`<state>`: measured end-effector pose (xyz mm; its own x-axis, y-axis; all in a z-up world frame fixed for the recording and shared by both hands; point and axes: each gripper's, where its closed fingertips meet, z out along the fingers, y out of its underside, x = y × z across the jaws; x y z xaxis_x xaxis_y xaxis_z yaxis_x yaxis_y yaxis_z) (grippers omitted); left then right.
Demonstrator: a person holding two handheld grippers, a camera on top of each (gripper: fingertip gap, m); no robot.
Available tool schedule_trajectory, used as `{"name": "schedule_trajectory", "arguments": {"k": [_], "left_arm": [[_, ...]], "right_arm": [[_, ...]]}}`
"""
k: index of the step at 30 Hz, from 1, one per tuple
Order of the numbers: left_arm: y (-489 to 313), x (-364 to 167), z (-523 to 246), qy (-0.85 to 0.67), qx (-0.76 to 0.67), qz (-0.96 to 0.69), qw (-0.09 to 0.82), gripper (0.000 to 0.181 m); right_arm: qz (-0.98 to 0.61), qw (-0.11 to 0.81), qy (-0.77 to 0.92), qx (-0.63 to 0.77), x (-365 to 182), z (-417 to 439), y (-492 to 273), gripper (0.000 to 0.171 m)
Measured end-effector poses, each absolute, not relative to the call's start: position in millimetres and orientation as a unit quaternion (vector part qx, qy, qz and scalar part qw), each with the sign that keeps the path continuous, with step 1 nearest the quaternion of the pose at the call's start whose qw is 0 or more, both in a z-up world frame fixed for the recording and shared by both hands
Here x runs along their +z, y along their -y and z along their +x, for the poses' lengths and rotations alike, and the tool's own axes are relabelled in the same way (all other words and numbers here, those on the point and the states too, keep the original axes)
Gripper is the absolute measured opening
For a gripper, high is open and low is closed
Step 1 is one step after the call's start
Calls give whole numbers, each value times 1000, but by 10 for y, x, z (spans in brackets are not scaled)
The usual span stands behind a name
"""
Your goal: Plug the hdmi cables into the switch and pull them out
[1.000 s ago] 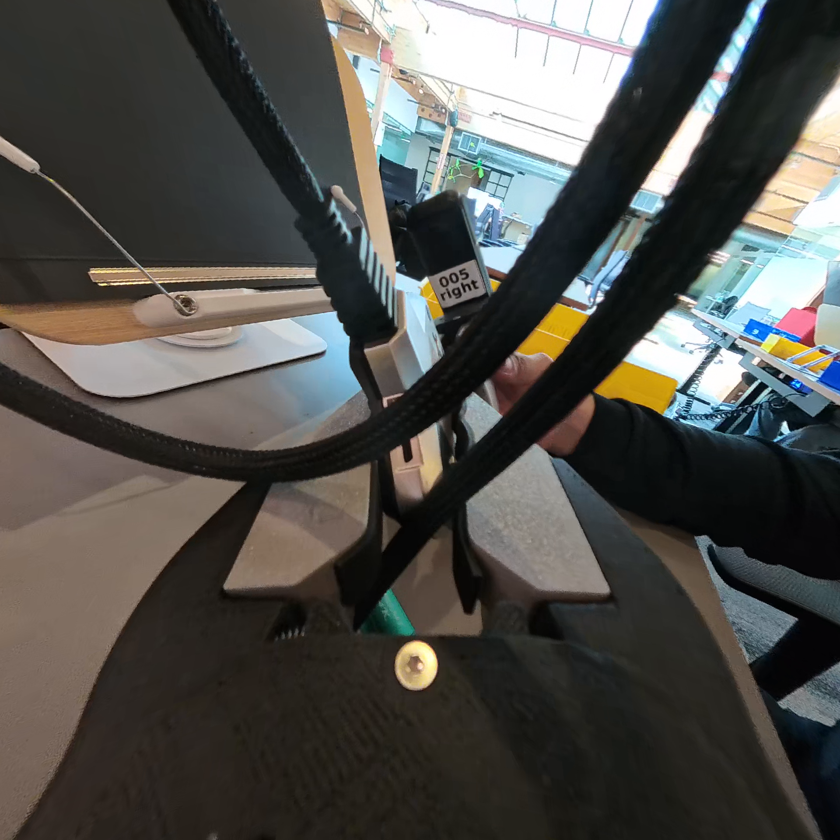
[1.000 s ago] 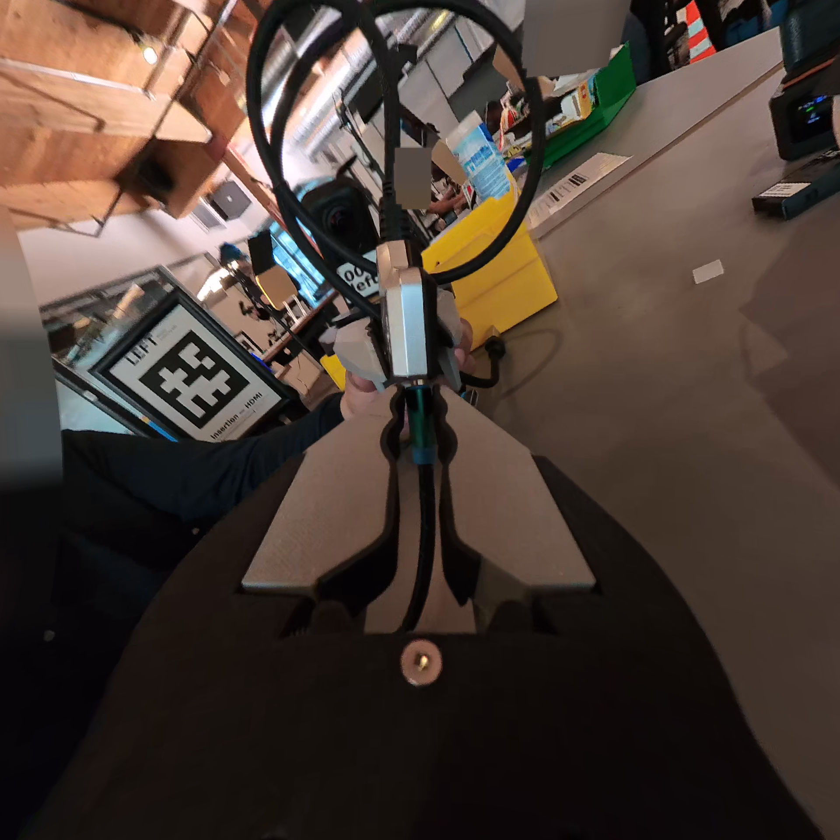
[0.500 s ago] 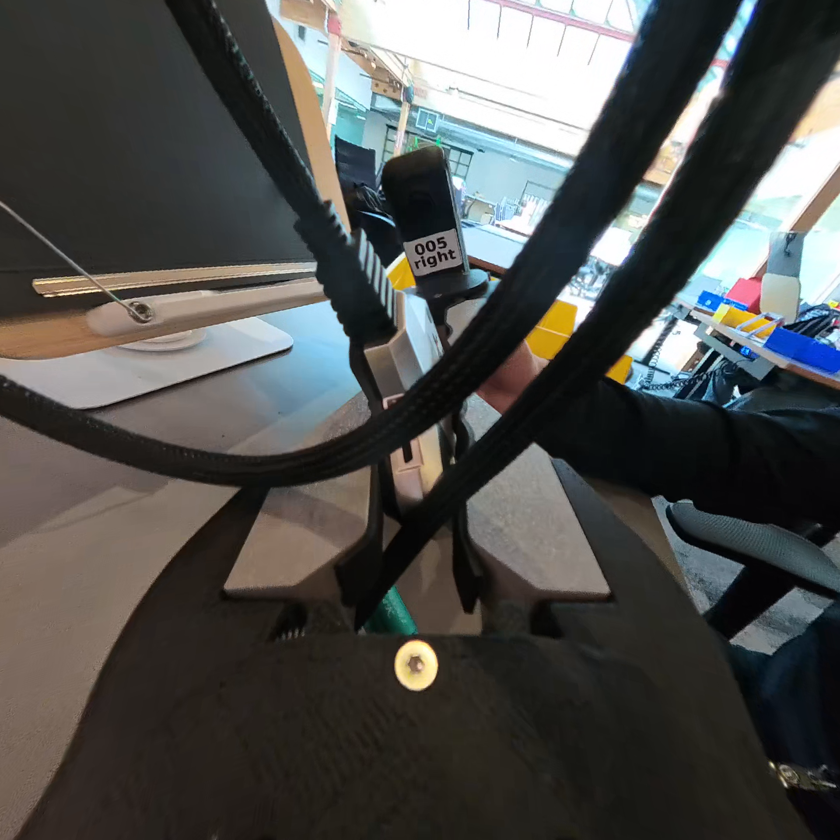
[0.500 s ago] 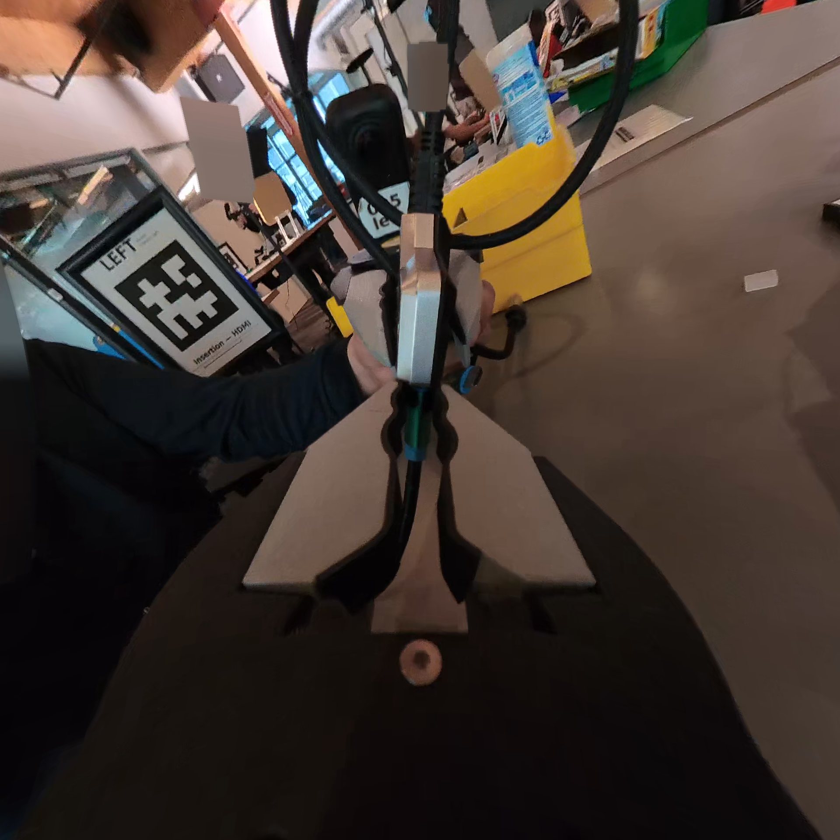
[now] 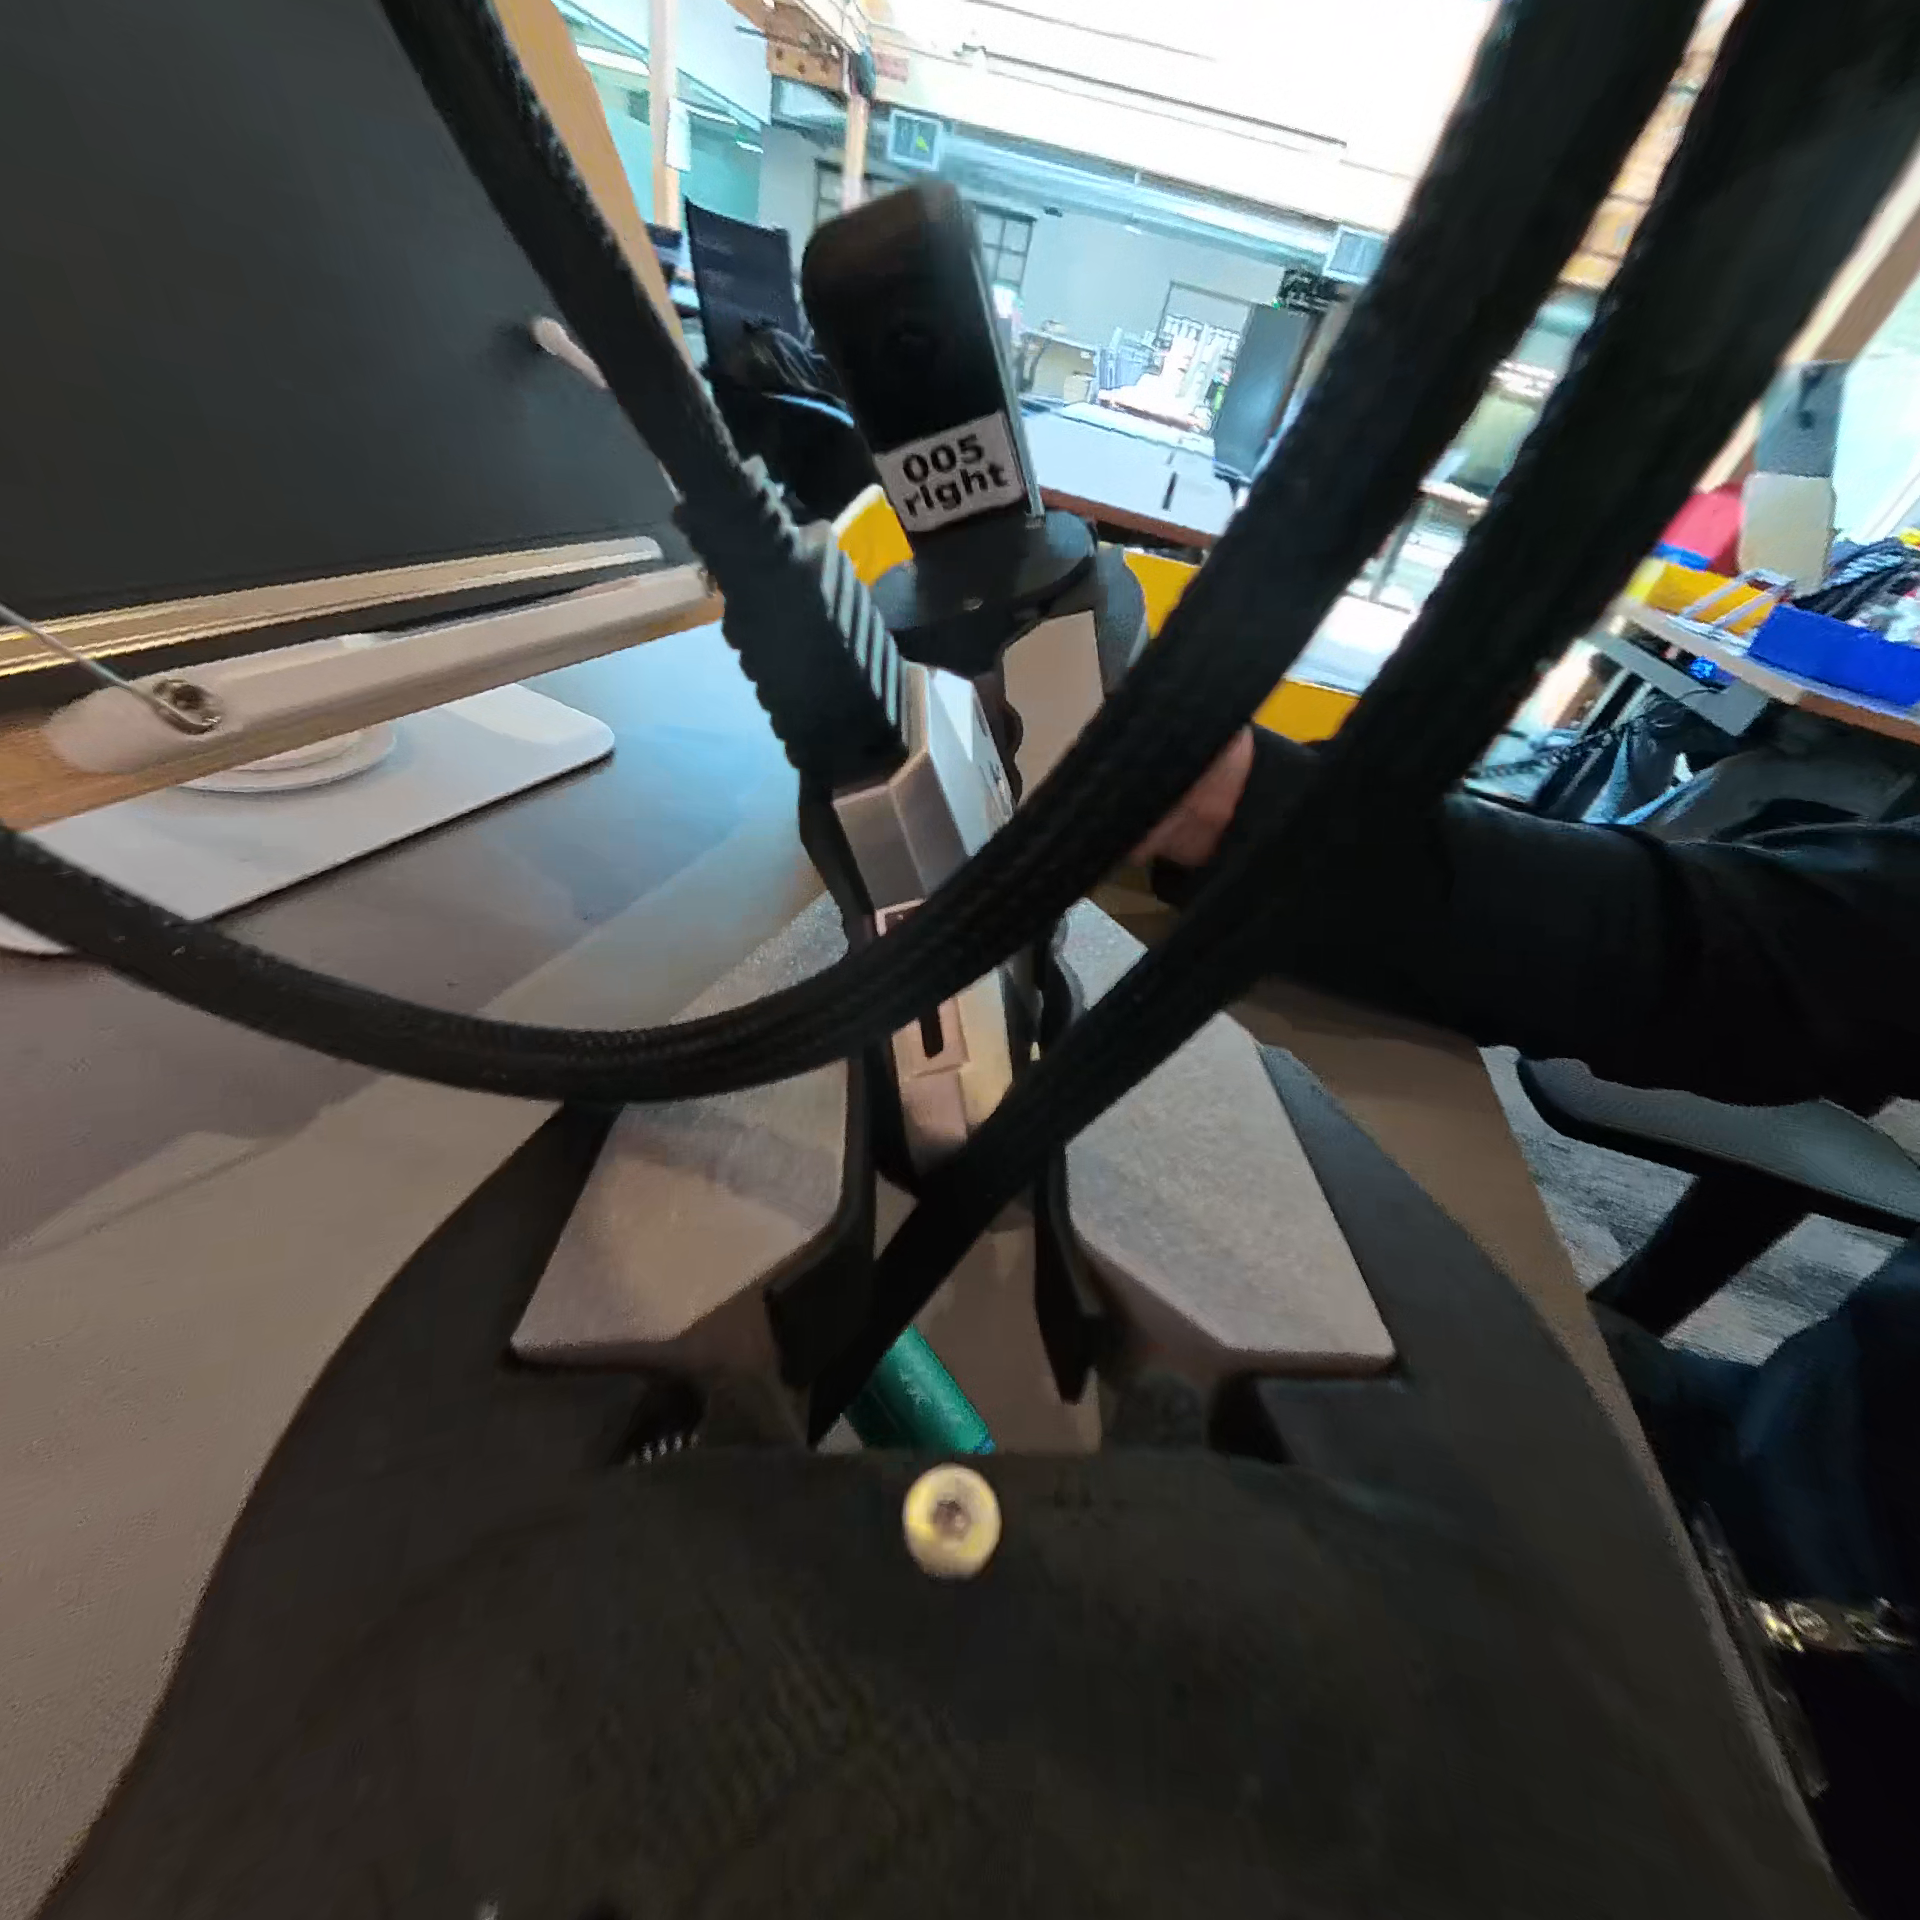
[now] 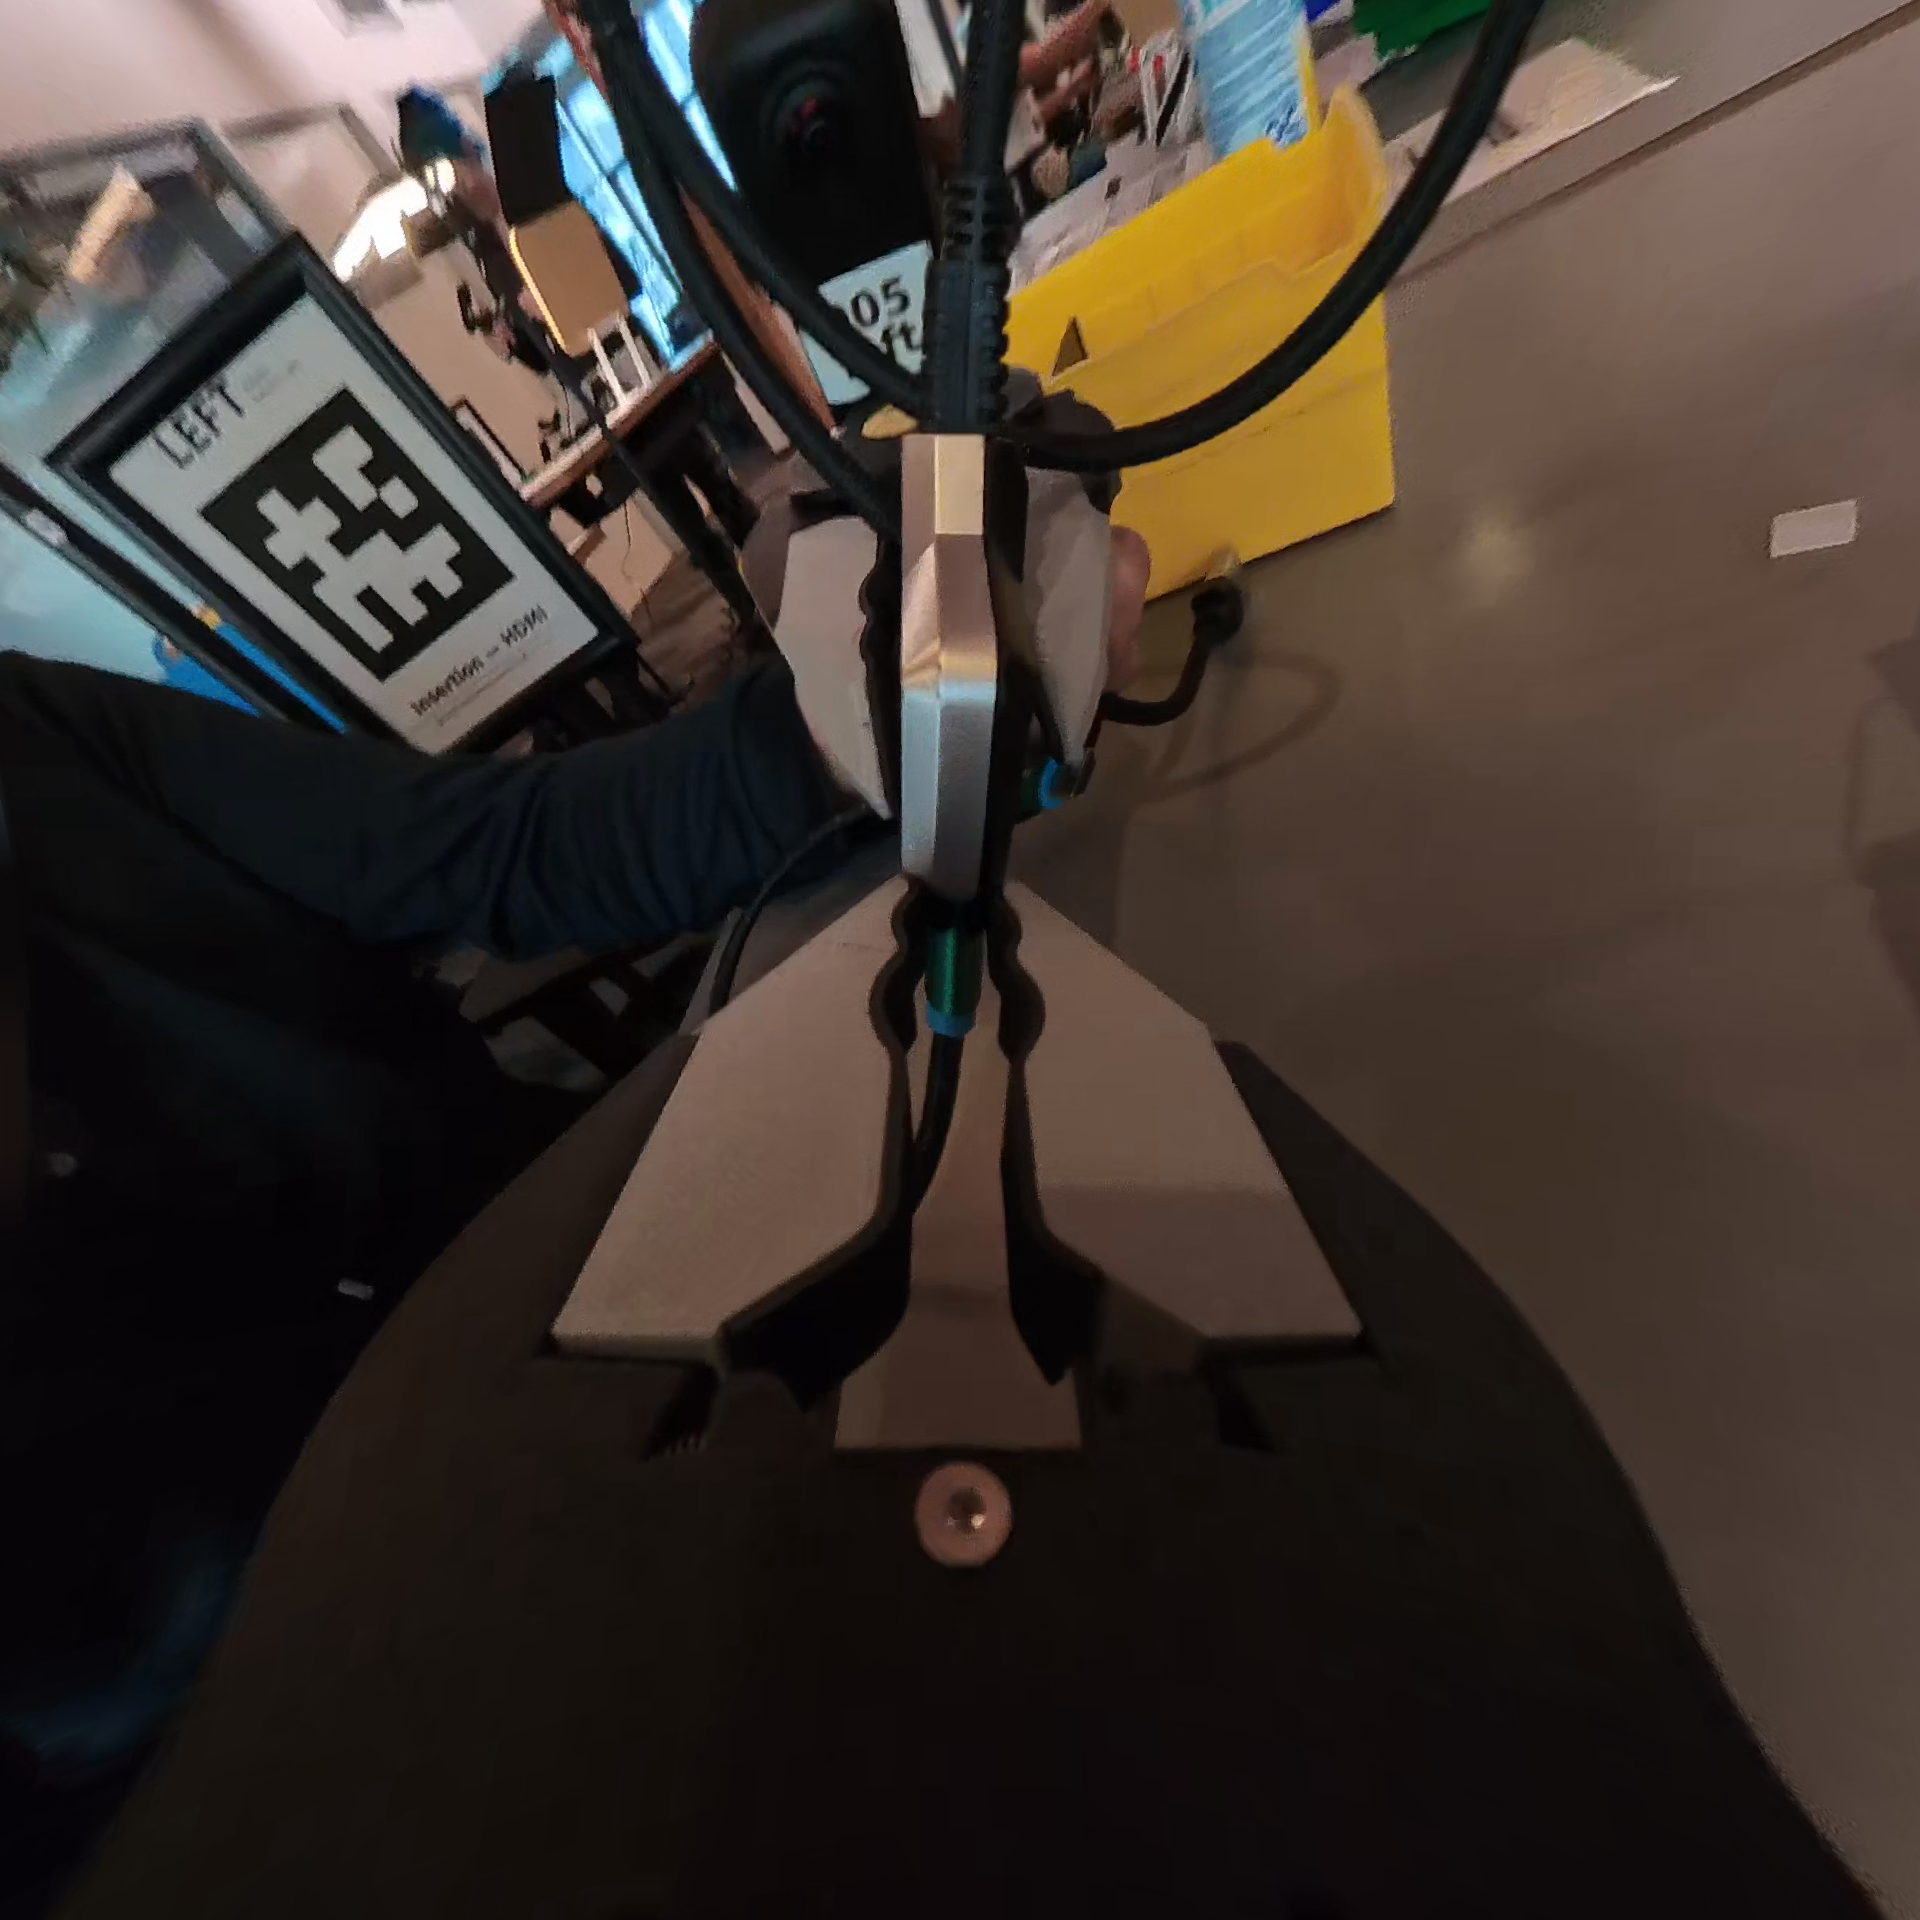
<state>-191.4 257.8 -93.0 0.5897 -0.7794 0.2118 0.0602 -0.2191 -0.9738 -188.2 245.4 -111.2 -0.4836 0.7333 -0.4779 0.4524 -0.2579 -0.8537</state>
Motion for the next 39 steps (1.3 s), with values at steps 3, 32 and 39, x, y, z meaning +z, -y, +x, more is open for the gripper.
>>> {"name": "schedule_trajectory", "arguments": {"k": [3,32,39], "left_arm": [[-2675,-885,-2020,-218,-364,-685,592,27],[-2687,-922,-2073,-209,-370,-699,575,27],[-2691,-754,-2208,-179,-379,-672,610,28]], "right_arm": [[-518,126,547,646,-1047,-1984,-2571,9],[-525,68,541,653,-1128,-2010,-2545,8],[-526,57,548,648,-1204,-2127,-2387,8]]}}
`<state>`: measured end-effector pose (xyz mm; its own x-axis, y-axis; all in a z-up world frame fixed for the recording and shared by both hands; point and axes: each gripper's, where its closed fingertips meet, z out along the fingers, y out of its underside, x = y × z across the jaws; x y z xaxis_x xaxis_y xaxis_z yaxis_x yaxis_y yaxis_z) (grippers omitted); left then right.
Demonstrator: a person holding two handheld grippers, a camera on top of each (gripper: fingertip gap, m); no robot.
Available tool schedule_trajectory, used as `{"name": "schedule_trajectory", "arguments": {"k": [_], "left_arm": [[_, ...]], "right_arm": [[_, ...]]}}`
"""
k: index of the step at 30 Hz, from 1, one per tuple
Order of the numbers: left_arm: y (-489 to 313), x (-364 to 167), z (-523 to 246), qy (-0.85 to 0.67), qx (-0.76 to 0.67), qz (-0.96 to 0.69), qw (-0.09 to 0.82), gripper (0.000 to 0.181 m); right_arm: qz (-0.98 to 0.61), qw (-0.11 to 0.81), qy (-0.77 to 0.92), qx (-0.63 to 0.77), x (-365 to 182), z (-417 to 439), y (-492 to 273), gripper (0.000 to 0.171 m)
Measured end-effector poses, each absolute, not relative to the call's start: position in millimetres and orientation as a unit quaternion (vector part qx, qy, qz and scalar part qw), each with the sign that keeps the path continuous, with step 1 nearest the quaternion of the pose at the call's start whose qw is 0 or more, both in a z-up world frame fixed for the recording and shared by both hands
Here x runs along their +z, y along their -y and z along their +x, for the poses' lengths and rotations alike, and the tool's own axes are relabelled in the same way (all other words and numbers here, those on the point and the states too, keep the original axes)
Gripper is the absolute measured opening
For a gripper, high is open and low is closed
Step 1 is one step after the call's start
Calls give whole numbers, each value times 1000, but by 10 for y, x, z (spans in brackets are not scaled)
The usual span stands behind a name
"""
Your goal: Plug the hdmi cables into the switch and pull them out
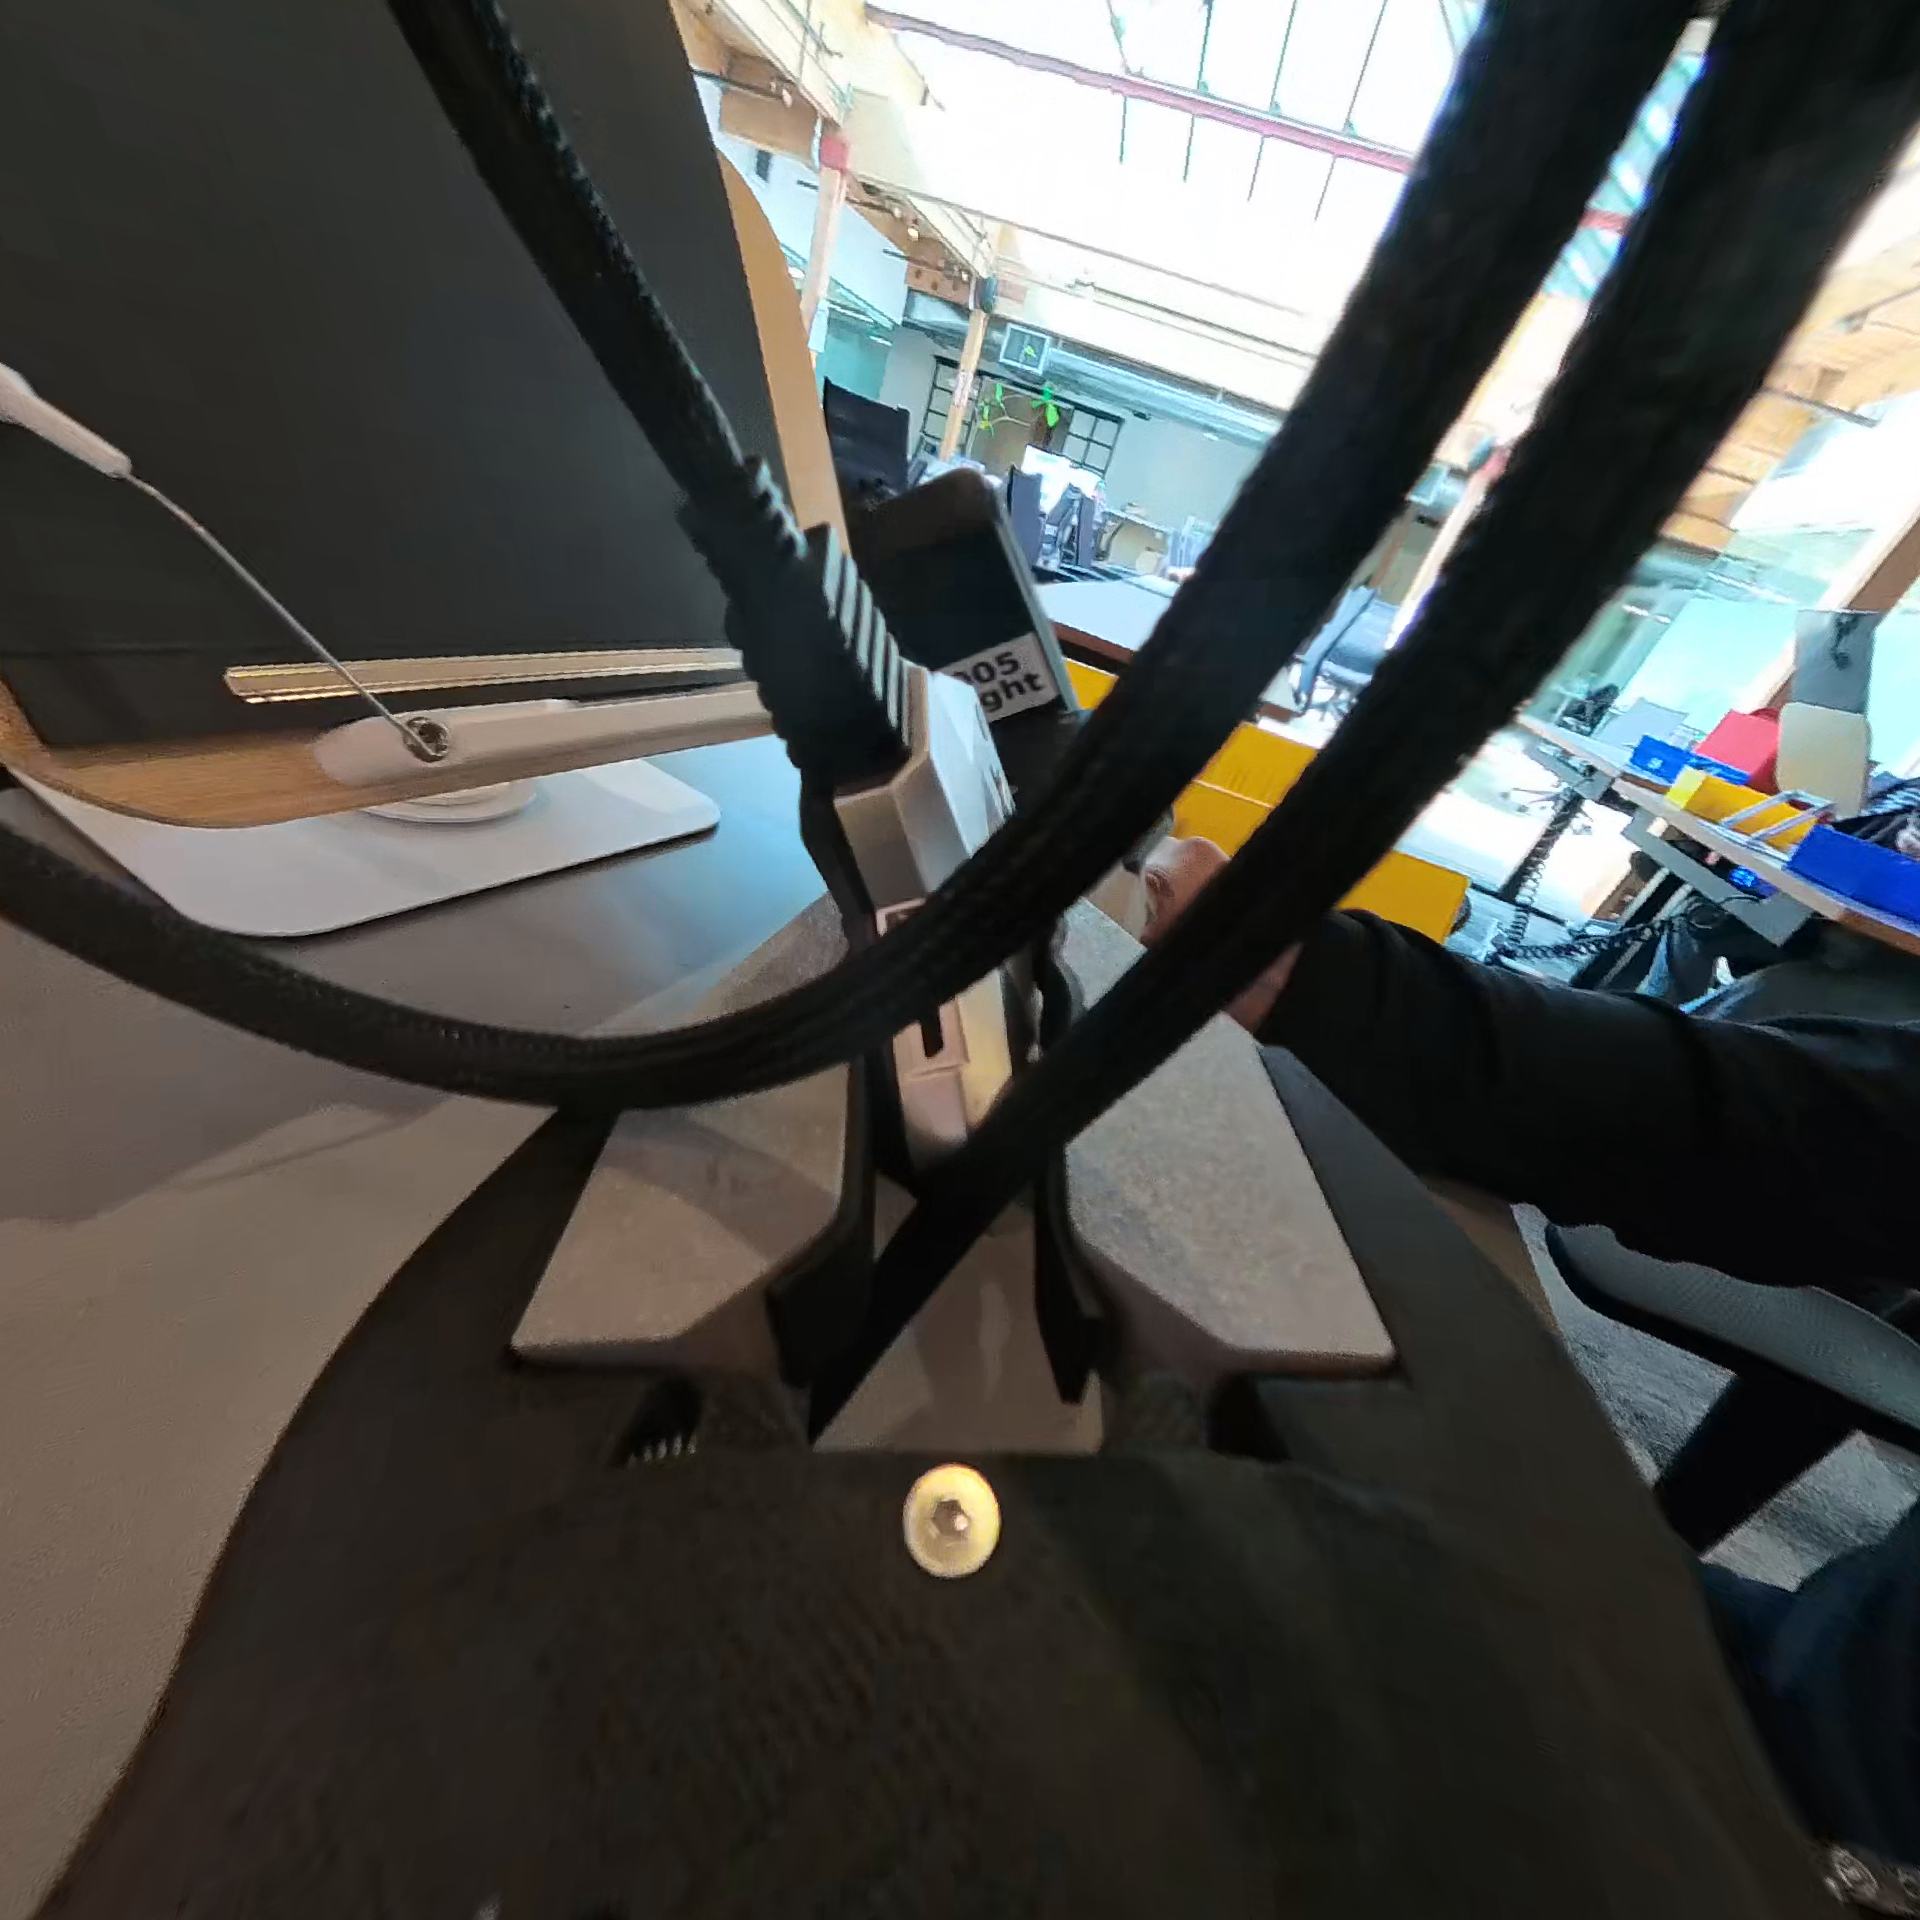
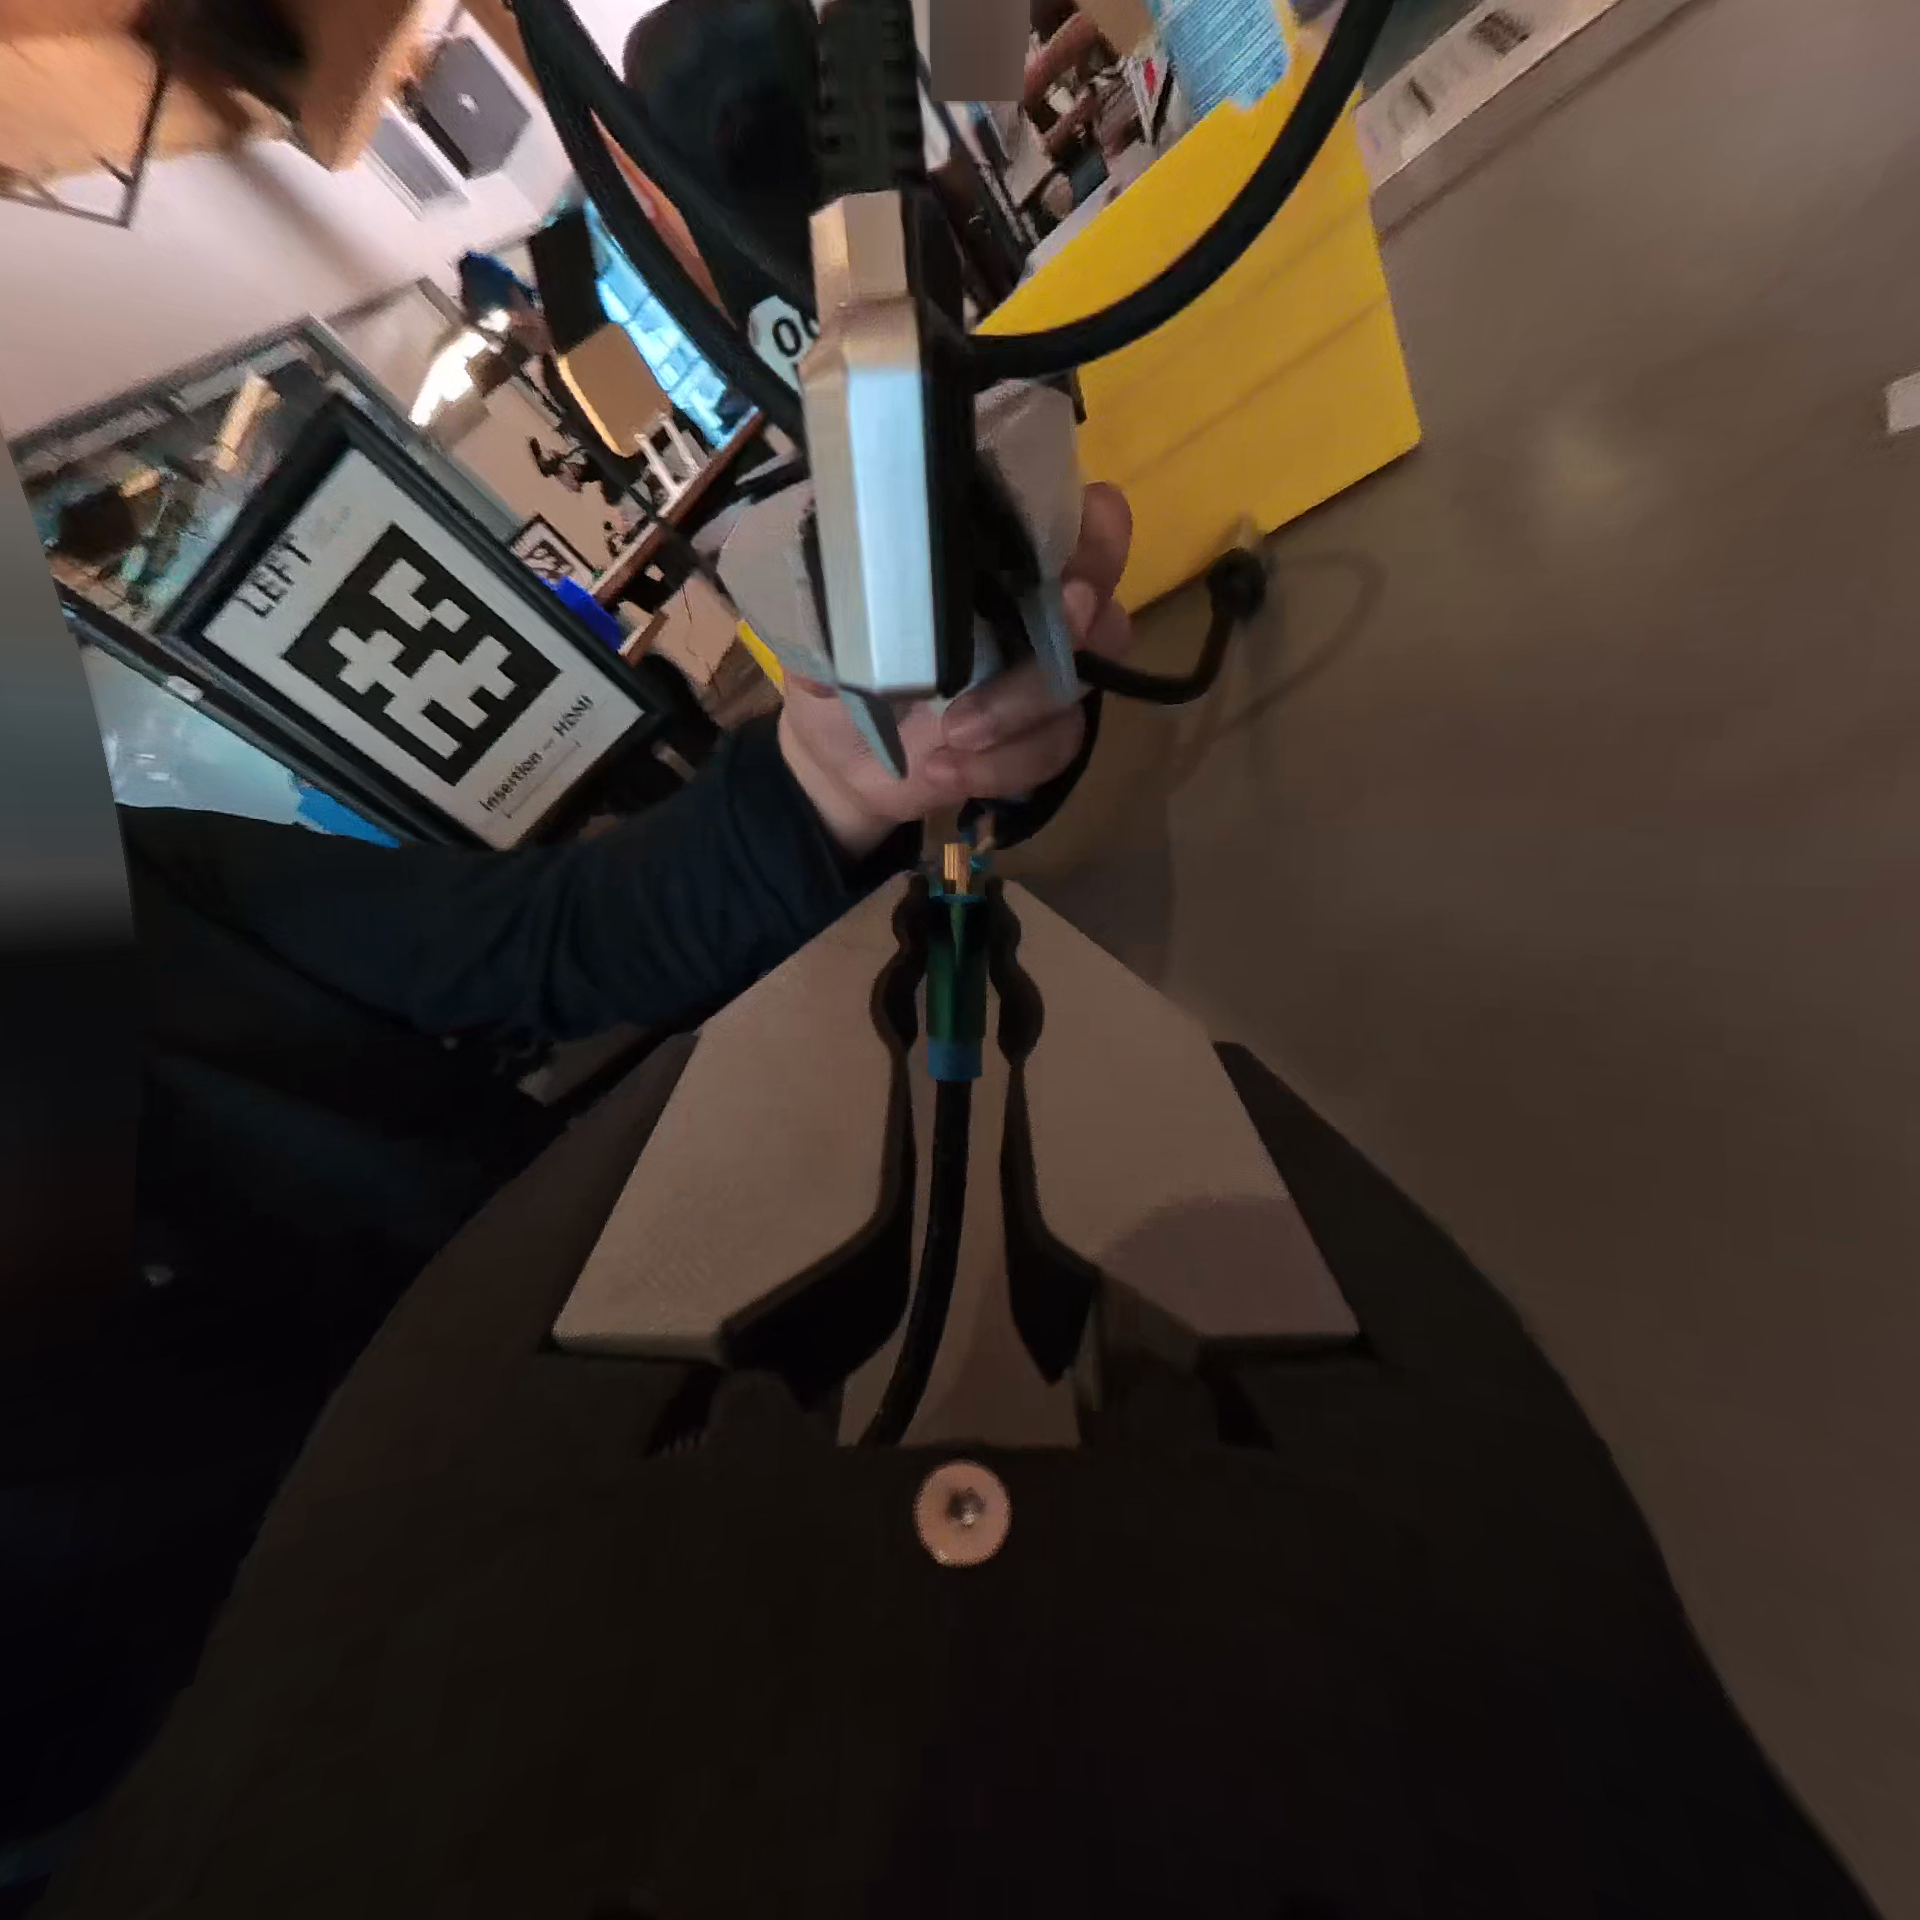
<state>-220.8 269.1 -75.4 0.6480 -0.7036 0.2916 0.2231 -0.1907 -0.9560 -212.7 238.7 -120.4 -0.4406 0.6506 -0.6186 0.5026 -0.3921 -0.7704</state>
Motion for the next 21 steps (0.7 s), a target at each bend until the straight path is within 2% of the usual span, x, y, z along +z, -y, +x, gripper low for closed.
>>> {"name": "schedule_trajectory", "arguments": {"k": [10,15,21], "left_arm": [[-2803,-870,-2264,-174,-318,-701,614,27],[-2832,-891,-2304,-159,-321,-703,614,28],[-2879,-937,-2375,-148,-294,-715,616,28]], "right_arm": [[-587,130,588,541,-1459,-2162,-2557,9],[-623,130,622,457,-1790,-2169,-2595,16],[-631,146,585,487,-1662,-2190,-2700,30]]}}
